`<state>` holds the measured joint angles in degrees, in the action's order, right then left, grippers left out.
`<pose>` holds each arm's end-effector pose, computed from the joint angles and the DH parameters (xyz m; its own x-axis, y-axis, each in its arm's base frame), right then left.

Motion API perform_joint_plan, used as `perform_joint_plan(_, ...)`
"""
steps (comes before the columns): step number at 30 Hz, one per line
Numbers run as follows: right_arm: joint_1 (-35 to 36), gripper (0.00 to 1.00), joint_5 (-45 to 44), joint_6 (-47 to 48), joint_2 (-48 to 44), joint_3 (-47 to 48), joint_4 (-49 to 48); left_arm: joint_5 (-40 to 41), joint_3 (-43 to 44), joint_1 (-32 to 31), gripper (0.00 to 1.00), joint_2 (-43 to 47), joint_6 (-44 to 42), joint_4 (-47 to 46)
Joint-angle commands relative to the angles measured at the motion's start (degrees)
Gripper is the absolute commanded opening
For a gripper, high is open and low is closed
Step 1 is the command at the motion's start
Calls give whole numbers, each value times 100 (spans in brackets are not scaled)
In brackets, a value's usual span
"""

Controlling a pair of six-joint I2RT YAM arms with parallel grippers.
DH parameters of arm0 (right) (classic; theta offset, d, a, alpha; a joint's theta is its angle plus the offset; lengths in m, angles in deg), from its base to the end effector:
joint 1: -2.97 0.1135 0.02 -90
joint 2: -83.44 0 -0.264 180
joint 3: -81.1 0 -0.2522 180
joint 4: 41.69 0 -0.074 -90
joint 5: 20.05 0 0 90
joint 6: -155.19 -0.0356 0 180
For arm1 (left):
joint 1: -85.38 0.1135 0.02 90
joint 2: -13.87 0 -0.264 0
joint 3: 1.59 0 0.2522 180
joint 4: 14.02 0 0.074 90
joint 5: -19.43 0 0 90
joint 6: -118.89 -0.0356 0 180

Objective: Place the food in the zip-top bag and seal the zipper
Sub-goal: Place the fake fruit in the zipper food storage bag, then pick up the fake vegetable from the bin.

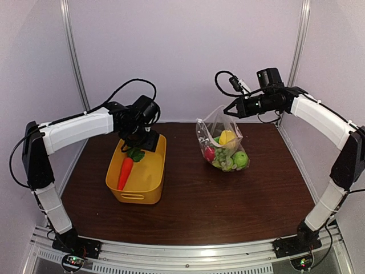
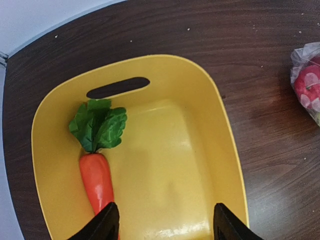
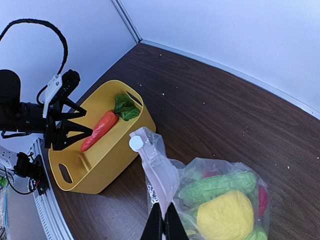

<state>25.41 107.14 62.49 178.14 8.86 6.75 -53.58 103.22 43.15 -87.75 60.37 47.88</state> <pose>0.3345 0.1614 0.3743 -0.5703 -0.1949 -0.7979 -0.7336 0.5580 0.3880 0.2892 -0.2484 0.2938 -0.8166 0.0668 -0.5733 0.1219 0.9908 -0.0583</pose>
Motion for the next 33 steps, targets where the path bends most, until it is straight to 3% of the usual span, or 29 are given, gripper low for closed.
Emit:
perform_joint_plan(1,-46,0,158,9,45,154,-62,563,-188,91,64,-165,44,419)
perform_joint_plan(13,-52,0,146,20,-109,22,-82,149,-161,707,60,-660,-183,623)
perform_joint_plan(23,-38,0,175,49,-140,-27,-71,187,1072,1118,57,-1645,-37,1654)
perform_joint_plan(33,-42,0,118,106,-185,-138,-86,300,806,1335,59,-1949,27,1474)
